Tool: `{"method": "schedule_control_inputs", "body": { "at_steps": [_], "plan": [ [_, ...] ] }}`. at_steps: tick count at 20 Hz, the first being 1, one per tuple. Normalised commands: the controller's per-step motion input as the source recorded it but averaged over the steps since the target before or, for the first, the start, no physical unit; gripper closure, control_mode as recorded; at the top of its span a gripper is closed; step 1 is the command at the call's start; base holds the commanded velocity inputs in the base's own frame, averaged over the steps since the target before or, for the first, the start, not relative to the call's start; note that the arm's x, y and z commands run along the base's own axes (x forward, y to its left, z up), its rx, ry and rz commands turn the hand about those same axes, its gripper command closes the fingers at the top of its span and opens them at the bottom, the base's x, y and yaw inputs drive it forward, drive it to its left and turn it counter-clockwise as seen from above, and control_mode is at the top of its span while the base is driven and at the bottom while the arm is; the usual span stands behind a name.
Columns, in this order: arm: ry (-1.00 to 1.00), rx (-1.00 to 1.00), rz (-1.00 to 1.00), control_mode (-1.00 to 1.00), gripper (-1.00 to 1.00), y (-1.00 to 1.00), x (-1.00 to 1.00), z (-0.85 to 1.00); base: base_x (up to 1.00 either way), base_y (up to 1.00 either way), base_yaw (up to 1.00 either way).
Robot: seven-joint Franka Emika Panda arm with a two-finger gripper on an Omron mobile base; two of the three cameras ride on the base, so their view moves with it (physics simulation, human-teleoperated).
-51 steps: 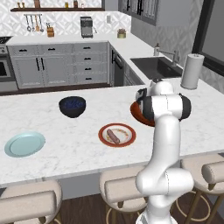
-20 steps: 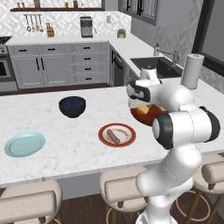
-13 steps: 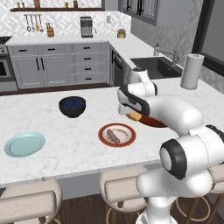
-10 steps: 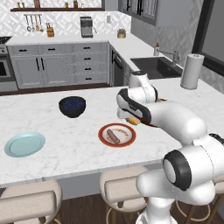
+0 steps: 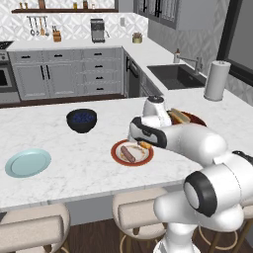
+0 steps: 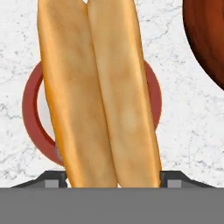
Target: Place one bun and one sausage from the bowl on each plate.
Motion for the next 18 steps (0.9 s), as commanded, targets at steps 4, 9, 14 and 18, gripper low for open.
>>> {"method": "schedule_control_inputs", "body": {
  "at_steps": [4, 9, 14, 18],
  "plan": [
    [0.0, -0.08, 0.0, -1.0, 1.0, -0.04, 0.08, -0.6, 0.0, 0.0, 0.0],
    [0.0, 0.0, 0.0, -1.0, 1.0, -0.02, 0.3, -0.2, 0.0, 0.0, 0.0],
    [0.0, 0.0, 0.0, -1.0, 1.0, 0.0, 0.36, -0.06, 0.0, 0.0, 0.0],
    [0.01, 0.0, 0.0, -1.0, 1.0, 0.1, 0.11, -0.21, 0.0, 0.0, 0.0]
  ]
}}
